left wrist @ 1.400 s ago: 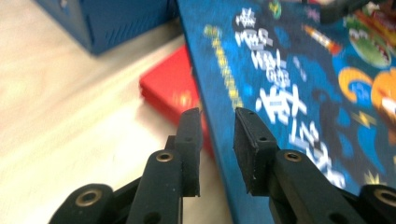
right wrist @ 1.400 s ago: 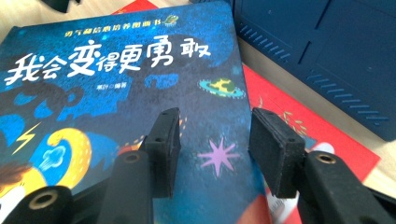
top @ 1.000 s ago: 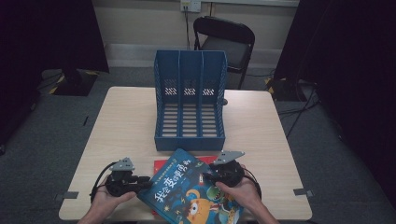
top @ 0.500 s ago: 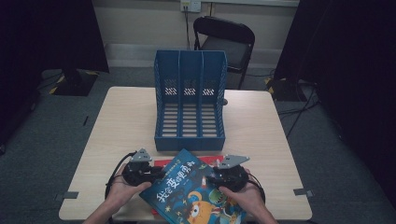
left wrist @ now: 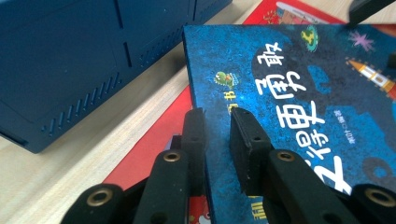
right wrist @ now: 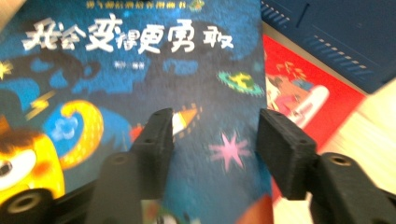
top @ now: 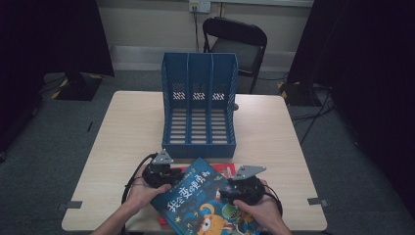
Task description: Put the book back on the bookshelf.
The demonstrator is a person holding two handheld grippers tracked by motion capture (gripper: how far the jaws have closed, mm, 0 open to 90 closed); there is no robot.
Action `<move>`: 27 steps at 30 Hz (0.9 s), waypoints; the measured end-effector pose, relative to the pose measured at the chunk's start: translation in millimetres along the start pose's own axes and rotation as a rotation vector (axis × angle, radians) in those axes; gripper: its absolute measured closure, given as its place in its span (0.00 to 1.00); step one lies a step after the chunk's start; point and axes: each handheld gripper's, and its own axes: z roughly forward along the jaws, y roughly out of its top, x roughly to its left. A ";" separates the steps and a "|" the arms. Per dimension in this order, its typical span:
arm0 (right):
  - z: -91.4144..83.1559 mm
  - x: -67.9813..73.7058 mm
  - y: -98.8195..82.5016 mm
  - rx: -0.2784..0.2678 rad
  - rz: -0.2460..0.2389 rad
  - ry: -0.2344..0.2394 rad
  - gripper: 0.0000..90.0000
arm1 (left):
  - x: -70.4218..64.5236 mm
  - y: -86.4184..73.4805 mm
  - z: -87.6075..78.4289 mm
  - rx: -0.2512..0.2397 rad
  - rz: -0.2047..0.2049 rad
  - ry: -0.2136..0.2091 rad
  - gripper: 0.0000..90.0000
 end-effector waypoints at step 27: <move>10.9 -3.5 6.6 -0.016 -0.013 0.009 0.50 | -14.2 -82.2 -84.1 0.058 -0.095 -0.047 0.59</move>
